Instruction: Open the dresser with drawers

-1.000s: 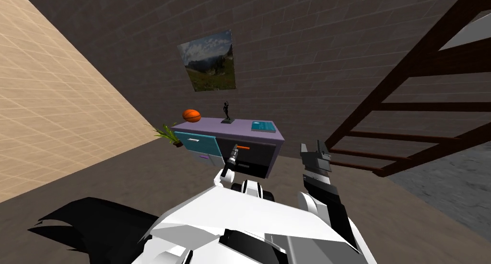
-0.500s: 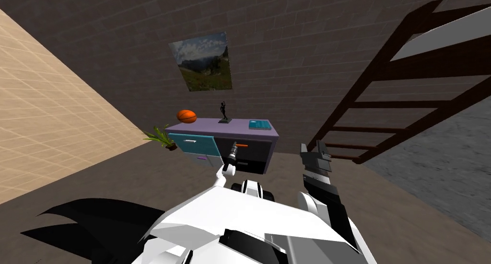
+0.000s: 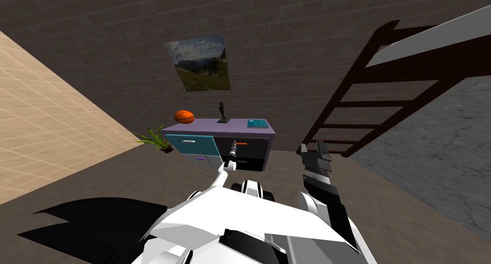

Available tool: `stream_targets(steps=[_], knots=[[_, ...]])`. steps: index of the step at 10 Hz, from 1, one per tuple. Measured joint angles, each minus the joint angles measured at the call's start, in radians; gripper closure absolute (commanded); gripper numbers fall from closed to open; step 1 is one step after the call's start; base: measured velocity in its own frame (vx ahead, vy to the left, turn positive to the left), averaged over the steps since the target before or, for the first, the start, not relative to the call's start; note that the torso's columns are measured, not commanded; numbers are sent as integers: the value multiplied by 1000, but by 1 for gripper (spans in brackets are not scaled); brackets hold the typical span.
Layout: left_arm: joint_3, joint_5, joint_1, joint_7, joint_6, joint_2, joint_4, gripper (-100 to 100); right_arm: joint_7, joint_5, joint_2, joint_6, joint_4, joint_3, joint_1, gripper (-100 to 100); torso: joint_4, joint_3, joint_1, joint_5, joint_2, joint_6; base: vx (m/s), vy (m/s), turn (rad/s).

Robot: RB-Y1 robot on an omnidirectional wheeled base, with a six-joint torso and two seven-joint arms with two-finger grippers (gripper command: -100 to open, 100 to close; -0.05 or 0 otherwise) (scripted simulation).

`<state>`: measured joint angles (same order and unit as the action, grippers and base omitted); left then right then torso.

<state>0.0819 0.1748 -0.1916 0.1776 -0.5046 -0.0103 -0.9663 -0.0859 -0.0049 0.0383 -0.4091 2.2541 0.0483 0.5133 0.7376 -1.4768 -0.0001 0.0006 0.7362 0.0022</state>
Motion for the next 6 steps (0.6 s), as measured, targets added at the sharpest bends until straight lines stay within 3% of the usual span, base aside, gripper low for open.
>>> stream_targets(steps=[3, 4, 6], knots=[[48, 24, -74, 35, -3, 14, 73, -100, 0, 0, 0, 0, 0, 0, 0, 0, 0, -1, -1, 0, -1, -1, -64, 11, -96], [49, 25, -76, 36, -4, 14, 75, 100, 0, 0, 0, 0, 0, 0, 0, 0, -1, -1, 0, -1, -2, -2, 46, -13, 201], [1, 1, -19, 8, 10, 6, 22, 100, 0, 0, 0, 0, 0, 0, 1, 0, 2, -2, -1, -3, -3, -5, 137, -33, 197]])
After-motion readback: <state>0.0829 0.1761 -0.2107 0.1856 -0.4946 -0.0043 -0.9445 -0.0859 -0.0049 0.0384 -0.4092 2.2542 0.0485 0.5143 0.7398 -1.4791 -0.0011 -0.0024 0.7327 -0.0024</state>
